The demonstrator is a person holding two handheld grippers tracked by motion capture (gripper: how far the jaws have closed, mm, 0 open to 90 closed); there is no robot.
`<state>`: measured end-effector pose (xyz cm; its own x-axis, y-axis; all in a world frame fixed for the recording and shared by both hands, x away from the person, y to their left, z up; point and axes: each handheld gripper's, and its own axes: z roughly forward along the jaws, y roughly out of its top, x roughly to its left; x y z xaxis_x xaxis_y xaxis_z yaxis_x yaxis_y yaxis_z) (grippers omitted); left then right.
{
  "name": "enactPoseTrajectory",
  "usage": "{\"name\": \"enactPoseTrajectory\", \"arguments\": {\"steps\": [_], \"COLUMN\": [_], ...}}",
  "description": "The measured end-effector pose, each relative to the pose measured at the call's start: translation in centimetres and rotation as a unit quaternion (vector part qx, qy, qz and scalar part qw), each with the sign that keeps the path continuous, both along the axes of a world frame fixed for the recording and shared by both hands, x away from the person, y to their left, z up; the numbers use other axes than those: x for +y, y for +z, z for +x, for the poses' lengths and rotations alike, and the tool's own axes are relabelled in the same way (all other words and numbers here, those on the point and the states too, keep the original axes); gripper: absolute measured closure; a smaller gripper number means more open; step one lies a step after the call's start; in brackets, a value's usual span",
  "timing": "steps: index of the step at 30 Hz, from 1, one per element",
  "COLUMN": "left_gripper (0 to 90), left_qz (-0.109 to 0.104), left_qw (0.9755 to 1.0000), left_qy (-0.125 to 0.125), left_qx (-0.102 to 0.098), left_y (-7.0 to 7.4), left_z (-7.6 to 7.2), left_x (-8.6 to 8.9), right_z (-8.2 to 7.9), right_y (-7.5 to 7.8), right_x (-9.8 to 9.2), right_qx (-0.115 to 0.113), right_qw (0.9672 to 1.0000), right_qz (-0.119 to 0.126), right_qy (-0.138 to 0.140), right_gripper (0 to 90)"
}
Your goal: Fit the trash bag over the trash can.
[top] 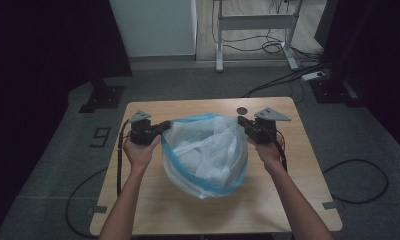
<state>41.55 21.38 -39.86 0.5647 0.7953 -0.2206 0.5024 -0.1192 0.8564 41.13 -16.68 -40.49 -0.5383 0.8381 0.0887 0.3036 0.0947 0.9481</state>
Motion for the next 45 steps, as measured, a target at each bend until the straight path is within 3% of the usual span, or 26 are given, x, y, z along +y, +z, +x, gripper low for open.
{"name": "enactPoseTrajectory", "arguments": {"steps": [1,3,5,7,10,13,21,25,26,27,28,29,30,31,34,35,37,38,40,41,42,45], "left_gripper": [90.0,90.0,90.0,89.9,89.9,89.9,89.9,89.8,89.8,89.8,89.8,89.6,89.5,89.4,88.9,88.8,88.6,88.6,88.5,88.5,88.5,88.5], "left_qz": [0.010,0.014,0.012,0.007,0.009,0.028,0.037,0.031,0.031,0.031,0.028,0.024,0.024,0.018,0.011,0.007,0.005,0.005,0.006,0.005,0.005,0.003], "left_qw": [0.9998,0.9997,0.9994,0.9987,0.9979,0.9961,0.9944,0.9950,0.9952,0.9955,0.9959,0.9966,0.9966,0.9972,0.9976,0.9979,0.9980,0.9980,0.9982,0.9982,0.9982,0.9983], "left_qy": [-0.002,-0.004,-0.008,-0.015,-0.019,-0.017,-0.019,-0.020,-0.018,-0.017,-0.015,-0.015,-0.015,-0.017,-0.015,-0.014,-0.016,-0.016,-0.016,-0.016,-0.016,-0.015], "left_qx": [0.018,0.021,0.033,0.047,0.061,0.082,0.097,0.093,0.091,0.088,0.085,0.077,0.077,0.070,0.067,0.063,0.061,0.061,0.058,0.058,0.058,0.056], "left_y": [-0.7,-0.9,-1.4,-2.0,-2.3,-2.8,-3.7,-4.1,-4.1,-4.0,-3.8,-3.4,-3.4,-3.1,-3.0,-2.9,-2.8,-2.8,-2.7,-2.6,-2.6,-2.6], "left_z": [0.3,0.4,0.3,0.2,0.2,0.4,-0.2,-0.5,-0.6,-0.7,-0.8,-0.9,-0.9,-1.0,-1.1,-1.2,-1.4,-1.4,-1.5,-1.6,-1.6,-1.7], "left_x": [-0.1,-0.1,-0.1,-0.1,-0.3,-0.9,-0.6,-0.1,0.0,0.1,0.2,0.4,0.4,0.5,0.6,0.7,0.7,0.7,0.7,0.7,0.7,0.7], "right_z": [0.4,0.6,0.6,0.7,0.7,0.9,0.9,0.8,0.7,0.4,0.4,-0.2,-0.2,-1.3,-2.3,-3.9,-5.8,-5.8,-7.7,-9.5,-9.5,-12.1], "right_y": [-1.0,-1.6,-1.9,-2.4,-2.5,-2.6,-3.7,-4.3,-4.4,-4.0,-4.0,-3.1,-3.1,-1.9,-0.8,0.3,1.1,1.1,1.7,2.2,2.2,2.4], "right_x": [0.3,0.6,0.7,0.6,0.7,0.7,0.6,0.1,-0.1,-0.7,-0.7,-1.6,-1.6,-2.4,-3.0,-3.3,-3.2,-3.2,-2.8,-2.1,-2.1,-0.7], "right_qx": [0.016,0.022,0.025,0.039,0.045,0.058,0.082,0.089,0.086,0.068,0.068,0.050,0.050,0.027,0.015,0.004,-0.005,-0.005,-0.012,-0.016,-0.016,-0.020], "right_qw": [0.9999,0.9998,0.9997,0.9991,0.9989,0.9983,0.9964,0.9958,0.9962,0.9973,0.9973,0.9976,0.9976,0.9980,0.9980,0.9983,0.9986,0.9986,0.9981,0.9959,0.9959,0.9901], "right_qz": [0.000,0.000,-0.001,0.014,0.011,0.004,-0.021,-0.020,-0.014,-0.006,-0.006,0.016,0.016,0.028,0.043,0.053,0.052,0.052,0.047,0.047,0.047,0.044], "right_qy": [0.002,0.005,0.004,0.005,0.004,0.004,0.004,0.000,-0.003,-0.027,-0.027,-0.044,-0.044,-0.050,-0.044,-0.025,0.003,0.003,0.039,0.076,0.076,0.132], "right_gripper": [89.0,89.1,89.1,89.2,89.1,89.1,89.0,88.3,85.4,71.8,71.8,64.7,64.7,60.2,58.8,57.9,56.1,56.1,54.1,52.4,52.4,50.1]}}
